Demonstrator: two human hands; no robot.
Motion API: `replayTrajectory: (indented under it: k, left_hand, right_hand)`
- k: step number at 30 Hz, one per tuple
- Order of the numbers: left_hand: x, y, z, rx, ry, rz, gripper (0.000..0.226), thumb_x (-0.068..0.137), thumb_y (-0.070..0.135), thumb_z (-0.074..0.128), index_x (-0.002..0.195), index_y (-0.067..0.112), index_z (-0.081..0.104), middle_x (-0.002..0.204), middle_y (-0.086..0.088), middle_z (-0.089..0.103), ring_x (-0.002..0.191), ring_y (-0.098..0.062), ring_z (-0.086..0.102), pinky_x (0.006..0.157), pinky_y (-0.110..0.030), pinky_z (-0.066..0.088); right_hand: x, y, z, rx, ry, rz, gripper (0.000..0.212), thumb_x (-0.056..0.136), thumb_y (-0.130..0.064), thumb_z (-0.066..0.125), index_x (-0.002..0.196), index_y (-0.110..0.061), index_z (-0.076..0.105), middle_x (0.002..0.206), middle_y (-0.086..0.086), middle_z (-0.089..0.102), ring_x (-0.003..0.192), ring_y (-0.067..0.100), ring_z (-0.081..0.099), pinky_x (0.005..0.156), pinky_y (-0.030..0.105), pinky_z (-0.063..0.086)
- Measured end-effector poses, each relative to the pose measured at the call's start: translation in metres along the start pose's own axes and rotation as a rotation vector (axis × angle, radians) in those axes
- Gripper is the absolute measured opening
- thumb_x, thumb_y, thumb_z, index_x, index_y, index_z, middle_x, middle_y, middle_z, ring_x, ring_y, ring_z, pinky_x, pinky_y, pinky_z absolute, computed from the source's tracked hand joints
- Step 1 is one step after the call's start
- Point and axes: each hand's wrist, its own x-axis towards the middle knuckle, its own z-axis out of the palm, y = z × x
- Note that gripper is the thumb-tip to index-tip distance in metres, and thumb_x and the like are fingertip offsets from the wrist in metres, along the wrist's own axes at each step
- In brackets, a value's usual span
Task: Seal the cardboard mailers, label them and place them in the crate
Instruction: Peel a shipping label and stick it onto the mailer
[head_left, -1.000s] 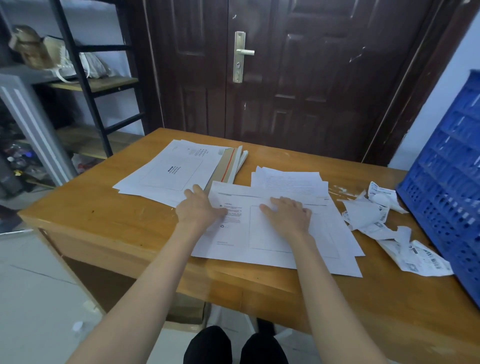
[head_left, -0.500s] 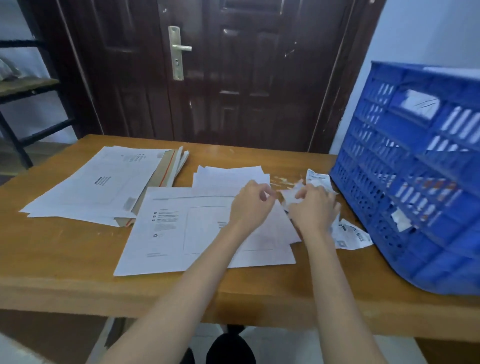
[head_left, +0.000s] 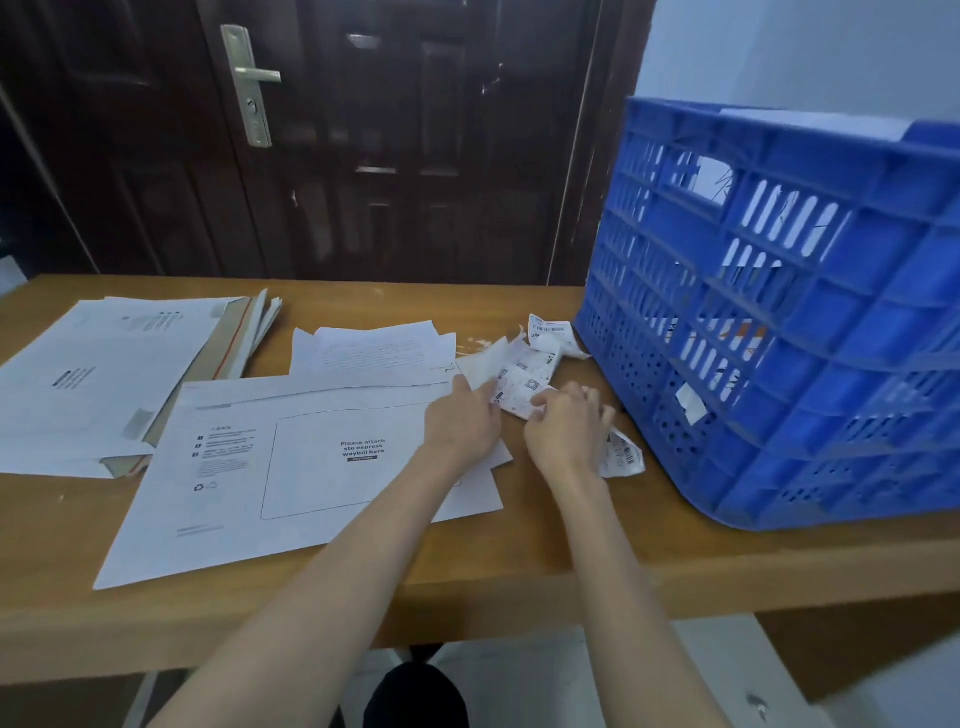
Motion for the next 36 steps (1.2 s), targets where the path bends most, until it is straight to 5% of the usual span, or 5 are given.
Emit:
replayTrajectory:
  k: [17,23,27,31,36]
  left_hand:
    - [0.017,-0.013,-0.002,-0.14,0.023,-0.189,0.058,0.102,0.031,0.033,0.154,0.02,0.01,0.142,-0.013,0.039,0.117,-0.034,0.052,0.083,-0.038,0.043]
    - [0.006,-0.008,-0.009,-0.847,0.313,-0.16,0.029,0.092,0.032,0.056,0.117,0.02,0.049,0.103,-0.001,0.064,0.092,-0.024,0.064,0.078,-0.038,0.051]
    - [-0.007,-0.005,-0.024,-1.34,0.053,-0.194,0.028,0.09,0.034,0.062,0.1,0.007,0.061,0.094,-0.003,0.069,0.088,-0.018,0.068,0.066,-0.027,0.057]
    - [-0.017,-0.022,-0.03,-1.495,0.037,-0.268,0.017,0.09,0.02,0.063,0.097,0.007,0.055,0.079,-0.002,0.062,0.067,-0.013,0.06,0.048,-0.017,0.047]
    - [-0.025,-0.052,-0.034,-1.537,0.126,-0.39,0.019,0.09,0.006,0.056,0.106,-0.004,0.061,0.084,-0.01,0.065,0.065,-0.015,0.062,0.046,-0.017,0.047]
  right_hand:
    - [0.011,0.004,0.018,0.03,0.226,0.07,0.022,0.095,-0.016,0.048,0.109,-0.019,0.064,0.117,0.0,0.056,0.109,0.02,0.048,0.093,0.036,0.028]
    - [0.01,-0.014,0.001,0.462,0.358,0.057,0.013,0.096,-0.013,0.049,0.099,-0.017,0.061,0.102,-0.002,0.056,0.092,0.017,0.053,0.082,0.025,0.03]
    - [0.001,-0.038,0.004,0.633,0.353,-0.068,0.009,0.091,-0.013,0.056,0.096,-0.018,0.062,0.094,-0.007,0.062,0.088,0.008,0.048,0.087,0.03,0.037]
    - [-0.011,-0.061,0.013,0.622,0.271,-0.149,0.011,0.082,-0.02,0.063,0.091,-0.027,0.064,0.082,-0.018,0.057,0.095,0.011,0.046,0.083,0.021,0.021]
    - [-0.022,-0.079,0.026,0.775,0.078,-0.213,0.019,0.083,-0.02,0.063,0.101,-0.025,0.061,0.086,-0.017,0.065,0.1,0.01,0.057,0.1,0.035,0.036]
